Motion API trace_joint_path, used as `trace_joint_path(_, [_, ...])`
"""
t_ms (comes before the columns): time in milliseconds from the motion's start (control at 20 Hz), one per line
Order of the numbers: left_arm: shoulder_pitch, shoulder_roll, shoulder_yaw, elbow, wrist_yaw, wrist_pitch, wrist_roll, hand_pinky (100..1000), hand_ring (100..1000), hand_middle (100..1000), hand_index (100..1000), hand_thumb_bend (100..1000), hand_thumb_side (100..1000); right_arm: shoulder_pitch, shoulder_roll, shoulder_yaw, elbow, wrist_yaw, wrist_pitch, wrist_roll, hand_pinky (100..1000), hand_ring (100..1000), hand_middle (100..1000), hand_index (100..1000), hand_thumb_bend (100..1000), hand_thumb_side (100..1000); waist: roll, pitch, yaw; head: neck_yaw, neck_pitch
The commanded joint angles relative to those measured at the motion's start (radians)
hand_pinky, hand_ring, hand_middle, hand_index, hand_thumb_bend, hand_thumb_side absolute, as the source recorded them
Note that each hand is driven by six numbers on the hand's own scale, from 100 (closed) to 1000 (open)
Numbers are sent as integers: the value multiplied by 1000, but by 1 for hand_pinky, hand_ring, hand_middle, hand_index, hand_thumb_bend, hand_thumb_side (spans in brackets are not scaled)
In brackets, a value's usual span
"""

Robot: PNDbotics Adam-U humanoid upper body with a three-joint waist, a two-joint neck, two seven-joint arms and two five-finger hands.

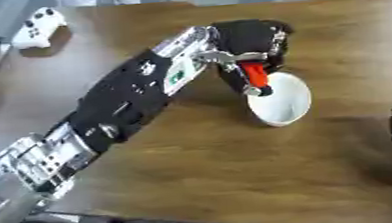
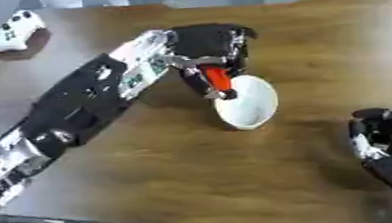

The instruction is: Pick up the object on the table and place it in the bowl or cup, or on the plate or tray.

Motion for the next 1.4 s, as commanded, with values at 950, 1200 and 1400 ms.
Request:
trace_joint_path(950, [-54, -35, 19, 12, -12, 10, 8, 934, 219, 192, 278, 334, 100, -13, -3, 6, -23, -6, 1, 11, 139, 369, 430, 667, 291, 287, 4, -3, -38, -5, -3])
trace_joint_path(1200, [-59, -42, 19, 18, -15, 8, 7, 935, 225, 197, 284, 339, 100, -14, -1, 7, -26, -7, 2, 13, 139, 368, 429, 667, 289, 287, 7, -1, -47, -6, -3])
trace_joint_path(1400, [-58, -44, 17, 19, -17, 2, 6, 969, 309, 264, 339, 411, 100, -13, -2, 7, -27, -7, 4, 12, 139, 368, 429, 667, 288, 287, 10, 0, -48, -8, -3])
